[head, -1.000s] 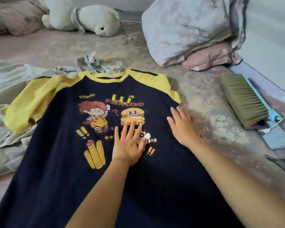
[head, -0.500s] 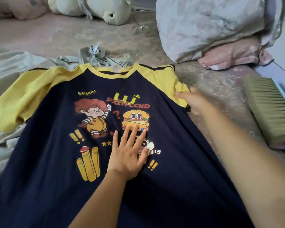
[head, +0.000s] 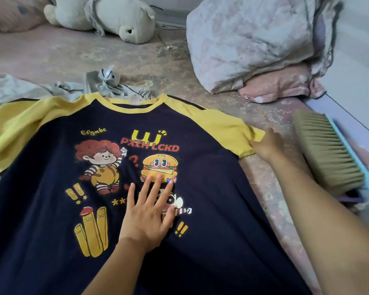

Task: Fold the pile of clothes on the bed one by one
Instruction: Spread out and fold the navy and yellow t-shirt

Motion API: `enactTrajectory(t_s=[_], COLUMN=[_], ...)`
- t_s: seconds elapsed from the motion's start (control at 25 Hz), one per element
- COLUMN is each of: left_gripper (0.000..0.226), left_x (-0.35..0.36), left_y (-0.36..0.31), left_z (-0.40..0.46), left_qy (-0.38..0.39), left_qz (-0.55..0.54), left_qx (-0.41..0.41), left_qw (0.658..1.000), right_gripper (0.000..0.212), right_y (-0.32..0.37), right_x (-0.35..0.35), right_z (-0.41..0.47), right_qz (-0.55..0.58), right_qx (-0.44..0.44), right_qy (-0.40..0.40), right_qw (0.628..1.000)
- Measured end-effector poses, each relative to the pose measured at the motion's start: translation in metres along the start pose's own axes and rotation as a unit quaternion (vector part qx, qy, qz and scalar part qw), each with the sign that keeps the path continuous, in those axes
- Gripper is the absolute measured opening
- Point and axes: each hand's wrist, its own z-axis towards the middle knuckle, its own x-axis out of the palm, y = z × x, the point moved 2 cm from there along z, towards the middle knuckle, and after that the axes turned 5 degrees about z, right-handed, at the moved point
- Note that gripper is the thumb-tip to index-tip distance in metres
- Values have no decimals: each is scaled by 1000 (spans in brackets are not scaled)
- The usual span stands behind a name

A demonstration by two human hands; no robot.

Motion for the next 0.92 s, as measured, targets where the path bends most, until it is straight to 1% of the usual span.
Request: enactTrajectory(t_s=[0.04, 0.16, 0.28, 0.32, 0.4, 0.44, 0.48, 0.52, 0.6, 0.68, 0.72, 0.8, 0.84, 0.92], left_gripper=[58, 57, 59, 60, 59, 59, 59, 59, 59, 60, 60, 59, 59, 59], left_x=[0, 1, 1, 2, 2, 1, 1, 1, 1, 1, 0, -1, -3, -1], left_y=[0, 1, 2, 2, 3, 3, 3, 3, 3, 2, 3, 4, 3, 2], left_z=[0, 0, 0, 0, 0, 0, 0, 0, 2, 1, 1, 0, 0, 1], left_qy=[0, -2, 3, 2, 2, 0, -4, -6, -7, 0, 0, -1, 4, 16], left_qz=[0, -1, -11, -15, -21, -20, -18, -17, -17, -16, -17, -16, -17, -11], left_qx=[1, 1, 0, 0, 0, 2, 4, 5, 1, 3, 4, 2, 0, -2], left_qw=[1000, 1000, 1000, 1000, 1000, 1000, 1000, 1000, 1000, 1000, 1000, 1000, 1000, 1000], right_gripper=[52, 58, 58, 57, 44, 36, 36, 37, 37, 40, 39, 40, 40, 26], right_y=[-1, 18, 28, 30, 34, 35, 35, 34, 37, 38, 39, 36, 35, 36], right_x=[0, -16, -30, -30, -22, -17, -12, -9, -11, -14, -15, -5, -1, 5], right_z=[0, 6, 27, 36, 42, 44, 45, 48, 50, 54, 54, 61, 61, 57], right_qz=[3, 96, 126, 153, 224, 226, 211, 186, 199, 175, 164, 145, 150, 208], right_qx=[17, 70, 127, 142, 202, 217, 216, 212, 200, 179, 161, 117, 105, 75], right_qy=[7, -8, 20, 45, 150, 197, 232, 249, 240, 225, 210, 154, 147, 155], right_qw=[1000, 993, 984, 977, 942, 929, 925, 927, 929, 942, 950, 970, 972, 963])
